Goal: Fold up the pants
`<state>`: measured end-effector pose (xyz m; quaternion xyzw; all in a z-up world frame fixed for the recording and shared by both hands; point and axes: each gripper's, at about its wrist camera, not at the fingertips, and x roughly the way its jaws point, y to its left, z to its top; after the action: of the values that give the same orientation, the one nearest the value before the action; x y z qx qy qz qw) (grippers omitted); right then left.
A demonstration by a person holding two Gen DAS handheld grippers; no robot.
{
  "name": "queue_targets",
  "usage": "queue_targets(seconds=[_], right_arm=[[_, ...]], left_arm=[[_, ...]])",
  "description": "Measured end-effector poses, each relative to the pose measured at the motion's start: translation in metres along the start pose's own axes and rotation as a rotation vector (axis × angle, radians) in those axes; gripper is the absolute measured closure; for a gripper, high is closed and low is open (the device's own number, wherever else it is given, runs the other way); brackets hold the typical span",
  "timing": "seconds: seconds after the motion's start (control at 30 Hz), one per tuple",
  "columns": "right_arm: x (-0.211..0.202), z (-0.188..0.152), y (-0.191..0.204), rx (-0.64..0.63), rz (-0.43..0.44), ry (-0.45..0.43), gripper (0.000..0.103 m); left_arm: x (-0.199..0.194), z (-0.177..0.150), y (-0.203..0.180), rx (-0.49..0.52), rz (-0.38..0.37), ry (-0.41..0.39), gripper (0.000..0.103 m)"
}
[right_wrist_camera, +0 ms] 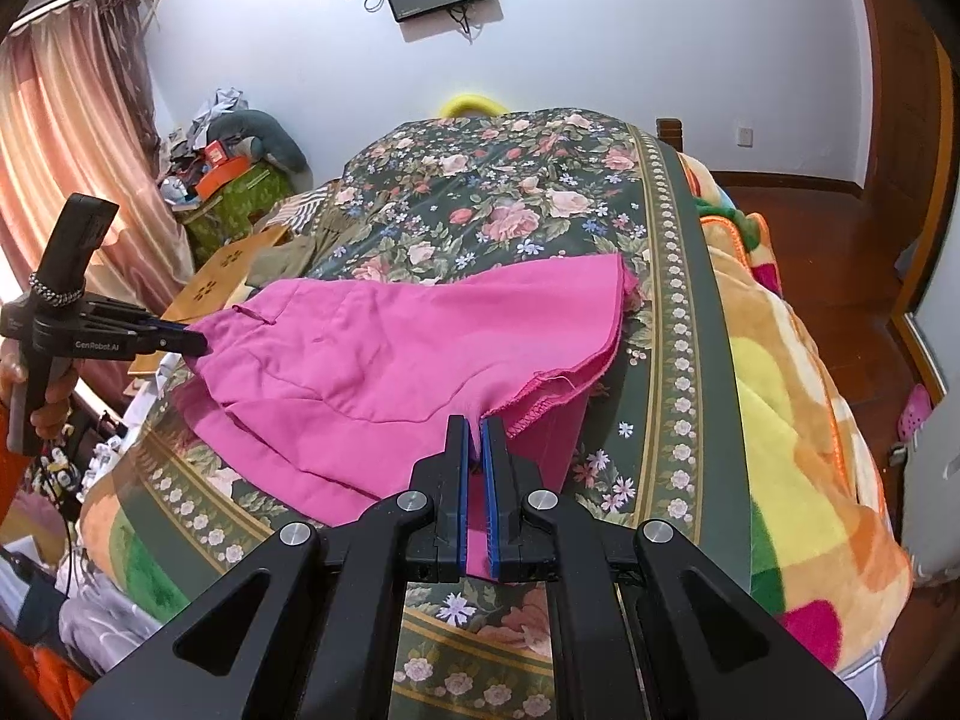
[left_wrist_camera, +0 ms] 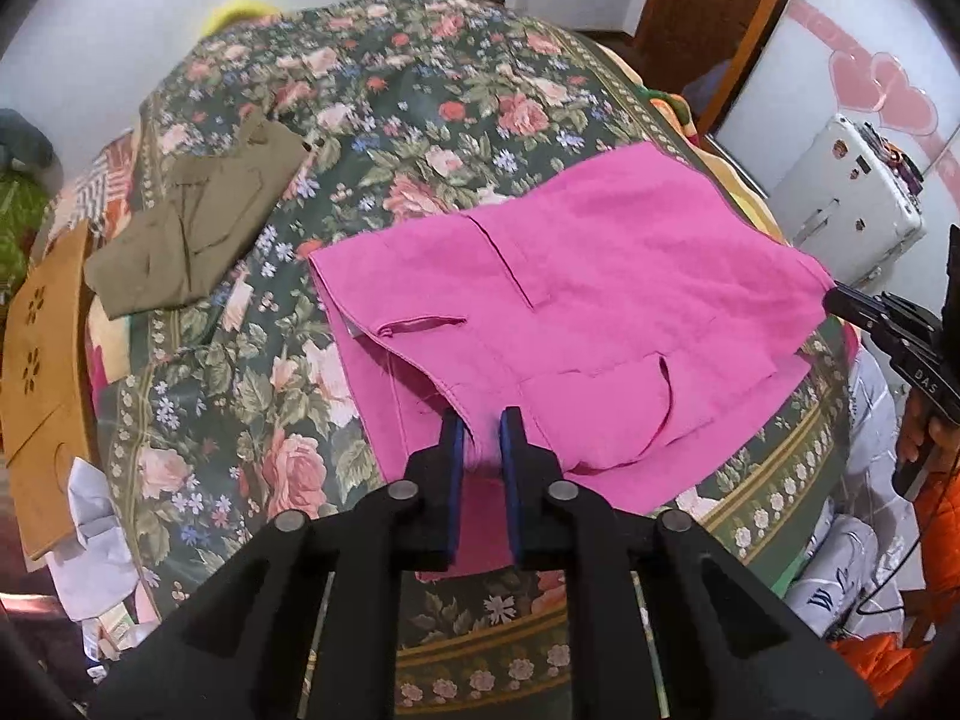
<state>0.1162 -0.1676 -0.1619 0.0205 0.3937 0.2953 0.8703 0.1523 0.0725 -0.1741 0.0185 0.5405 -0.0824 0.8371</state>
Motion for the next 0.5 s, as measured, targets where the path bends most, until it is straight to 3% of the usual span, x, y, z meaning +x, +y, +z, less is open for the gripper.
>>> queue_targets(seconds=[0.1,0.3,0.5], right_arm=[[-0.003,0.001,0.000,0.005,-0.003,-0.015,0.099],[-0.015,0.007,0.004,-0.031,-0.005,-0.017,0.099],[-0.008,-0.008,-0.005,0.013,-0.007,0.022,0.099]], left_arm=[[-0.012,-0.003,-0.002,-0.009,0.018,-0.047,0.093],[-0.040,-0.009,-0.001,-0.027,-0.033,-0.115,0.093],[-0.013,-0.035,0.015,-0.099,-0.038,-0.043,0.093]])
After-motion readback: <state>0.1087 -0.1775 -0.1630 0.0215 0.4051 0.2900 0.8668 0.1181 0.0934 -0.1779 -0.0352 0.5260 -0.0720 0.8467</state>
